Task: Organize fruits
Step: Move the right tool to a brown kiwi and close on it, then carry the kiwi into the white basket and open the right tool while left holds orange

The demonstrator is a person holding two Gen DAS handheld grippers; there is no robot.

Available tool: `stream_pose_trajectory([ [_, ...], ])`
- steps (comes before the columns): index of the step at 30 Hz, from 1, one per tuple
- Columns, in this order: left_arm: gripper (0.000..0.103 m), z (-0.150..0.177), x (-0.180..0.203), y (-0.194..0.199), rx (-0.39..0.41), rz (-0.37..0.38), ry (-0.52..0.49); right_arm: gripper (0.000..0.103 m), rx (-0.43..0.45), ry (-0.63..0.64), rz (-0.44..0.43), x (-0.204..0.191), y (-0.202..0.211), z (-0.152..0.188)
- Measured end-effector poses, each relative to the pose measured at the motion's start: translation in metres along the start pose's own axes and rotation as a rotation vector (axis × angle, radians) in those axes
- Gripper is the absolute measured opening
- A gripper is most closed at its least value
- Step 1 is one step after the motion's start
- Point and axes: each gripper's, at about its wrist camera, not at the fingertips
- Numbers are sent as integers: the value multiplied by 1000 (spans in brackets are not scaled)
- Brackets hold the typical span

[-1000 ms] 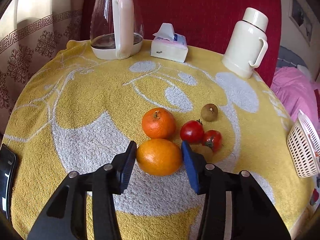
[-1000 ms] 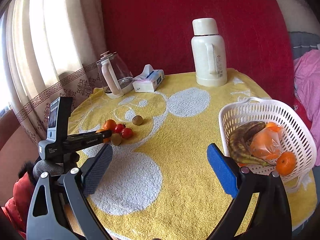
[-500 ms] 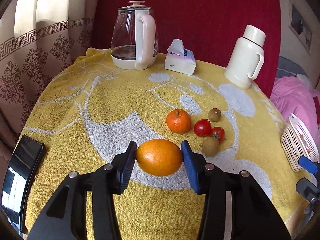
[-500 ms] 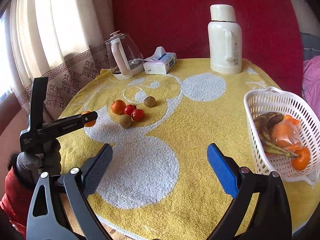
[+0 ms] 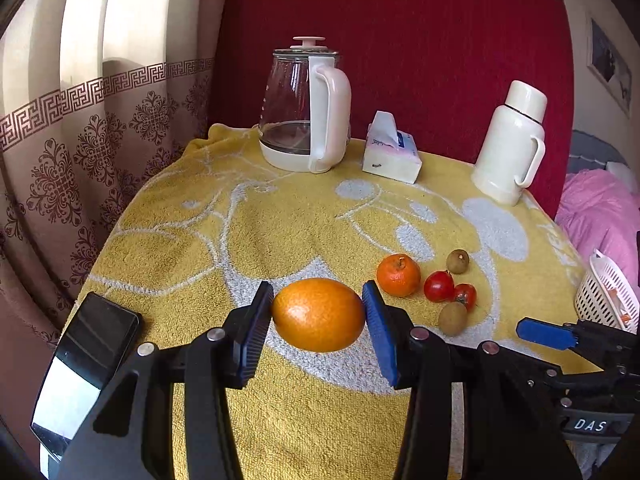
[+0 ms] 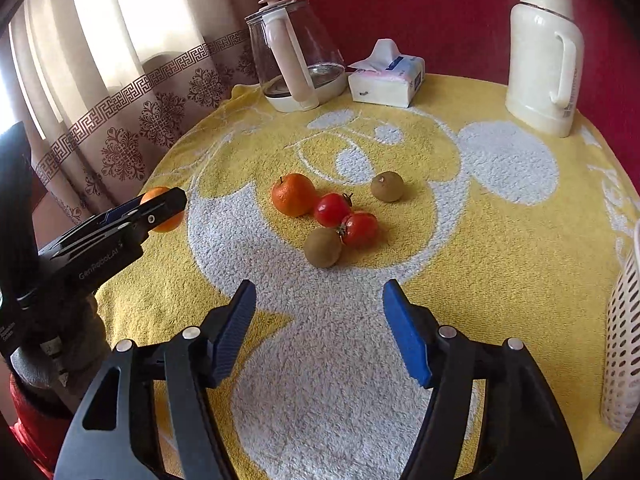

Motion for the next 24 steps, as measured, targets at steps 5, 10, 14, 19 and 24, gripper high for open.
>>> stream_pose_trajectory([
  [5,47,-3,-5,0,4,-14,14,55,-8,-27,16,-1,-21,-14],
  [10,47,-3,-8,-1,-2,-17,23,48,-26,-43,55,-3,-44,-21],
  [14,47,-3,-7,-4,-9,-17,26,43,-35,-42,90,-2,-56,-24],
  [19,47,-1,-6,-5,-14,-15,25,35,-30,-42,121,0,-59,-24],
  [24,47,-1,-5,-4,-17,-13,28,28,-23,-47,102,2,-52,-21],
])
Point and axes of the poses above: each gripper's, at about its wrist camera, not at the fingertips, and y roughly against the way its jaws point, x to its right, z to its underside
